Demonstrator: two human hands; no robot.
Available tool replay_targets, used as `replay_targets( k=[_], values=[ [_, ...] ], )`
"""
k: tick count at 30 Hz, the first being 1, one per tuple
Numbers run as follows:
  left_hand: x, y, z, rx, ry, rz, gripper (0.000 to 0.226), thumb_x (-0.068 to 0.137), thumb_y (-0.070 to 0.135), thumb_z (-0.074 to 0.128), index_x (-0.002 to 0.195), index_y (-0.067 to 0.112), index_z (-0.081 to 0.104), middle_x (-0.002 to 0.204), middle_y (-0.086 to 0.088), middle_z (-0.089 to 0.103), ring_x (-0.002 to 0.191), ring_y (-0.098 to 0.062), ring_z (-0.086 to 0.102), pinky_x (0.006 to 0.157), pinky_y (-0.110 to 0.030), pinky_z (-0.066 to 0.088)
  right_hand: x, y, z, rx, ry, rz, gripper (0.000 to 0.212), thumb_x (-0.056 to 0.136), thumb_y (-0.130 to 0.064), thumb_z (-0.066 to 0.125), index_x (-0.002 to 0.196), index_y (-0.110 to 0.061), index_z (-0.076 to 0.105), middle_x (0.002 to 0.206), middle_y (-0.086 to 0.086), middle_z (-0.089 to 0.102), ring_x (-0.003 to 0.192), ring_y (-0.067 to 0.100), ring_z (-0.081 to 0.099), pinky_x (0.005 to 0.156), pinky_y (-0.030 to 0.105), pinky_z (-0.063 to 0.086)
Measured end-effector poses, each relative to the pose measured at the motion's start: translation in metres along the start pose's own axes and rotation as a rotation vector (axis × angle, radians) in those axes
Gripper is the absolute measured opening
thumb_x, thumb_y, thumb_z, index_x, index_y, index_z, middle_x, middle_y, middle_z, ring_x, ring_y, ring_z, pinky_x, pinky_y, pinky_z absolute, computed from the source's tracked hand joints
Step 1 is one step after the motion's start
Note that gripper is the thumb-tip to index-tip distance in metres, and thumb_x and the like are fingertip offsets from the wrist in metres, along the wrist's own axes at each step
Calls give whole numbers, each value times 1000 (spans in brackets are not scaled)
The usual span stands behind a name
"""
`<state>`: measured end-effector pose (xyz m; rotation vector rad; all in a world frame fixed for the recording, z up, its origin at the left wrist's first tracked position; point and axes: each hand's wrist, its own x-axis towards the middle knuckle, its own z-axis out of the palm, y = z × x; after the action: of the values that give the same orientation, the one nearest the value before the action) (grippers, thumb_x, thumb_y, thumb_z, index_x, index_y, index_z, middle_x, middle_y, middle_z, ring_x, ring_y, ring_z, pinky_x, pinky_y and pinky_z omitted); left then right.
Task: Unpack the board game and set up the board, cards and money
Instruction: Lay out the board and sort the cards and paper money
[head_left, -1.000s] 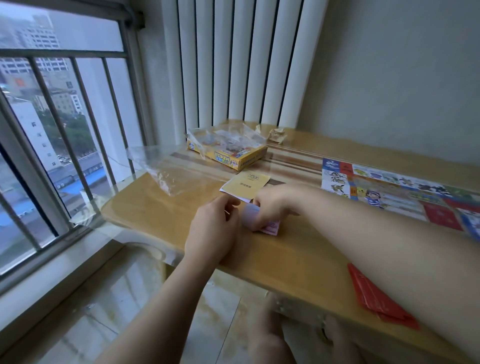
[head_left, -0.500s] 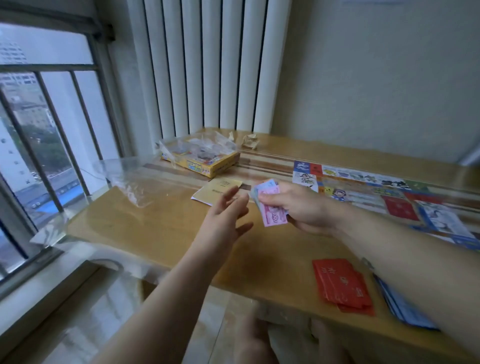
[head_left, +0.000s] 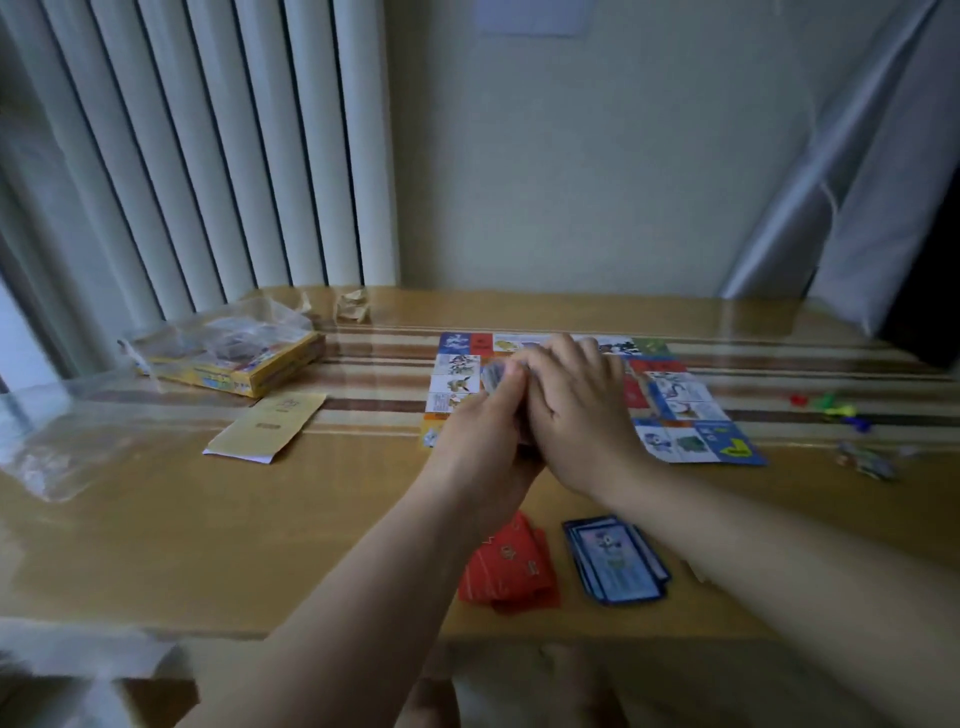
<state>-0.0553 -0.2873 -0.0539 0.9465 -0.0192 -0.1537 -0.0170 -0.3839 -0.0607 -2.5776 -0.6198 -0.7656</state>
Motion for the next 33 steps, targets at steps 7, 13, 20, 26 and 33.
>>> replay_targets(
  k=[7, 13, 20, 26, 33],
  values=[
    [8, 5, -6, -56, 81, -143, 11, 95, 10, 49, 91, 5, 58, 67, -6, 57, 58, -12, 52, 55, -23, 54, 7, 19, -48, 621, -344, 111, 54, 90, -44, 54, 140, -29, 39, 134, -7, 44, 121, 2, 44, 93, 14, 36],
    [-1, 1, -6, 175, -75, -296, 14, 90, 5, 46, 79, 6, 57, 61, -7, 52, 51, -12, 53, 48, -22, 45, -10, 12, -51, 280, -592, -94, 101, 72, -42, 78, 147, -47, 10, 146, -16, 33, 131, 4, 34, 105, 26, 35],
    [-14, 9, -20, -34, -227, -354, 23, 79, 14, 52, 99, 6, 60, 86, -10, 61, 71, -16, 61, 62, -27, 52, -10, 8, -47, 303, -504, -173, 55, 75, -32, 78, 124, -36, 53, 116, -18, 54, 106, -4, 46, 88, 14, 40],
    [-21, 10, -22, -21, -180, -242, 19, 87, 0, 46, 99, 1, 60, 82, -15, 68, 70, -19, 69, 54, -27, 55, -13, -1, -47, 376, -495, -182, 69, 70, -35, 81, 131, -38, 48, 120, -24, 46, 112, -7, 43, 91, 9, 39],
    [-36, 22, -54, 151, -56, -102, 19, 88, -3, 50, 104, 1, 58, 75, -10, 71, 71, -14, 70, 63, -23, 58, 1, -21, -36, 633, -431, 130, 34, 73, -36, 77, 101, -23, 62, 95, -10, 66, 82, 3, 63, 82, 30, 54]
  ],
)
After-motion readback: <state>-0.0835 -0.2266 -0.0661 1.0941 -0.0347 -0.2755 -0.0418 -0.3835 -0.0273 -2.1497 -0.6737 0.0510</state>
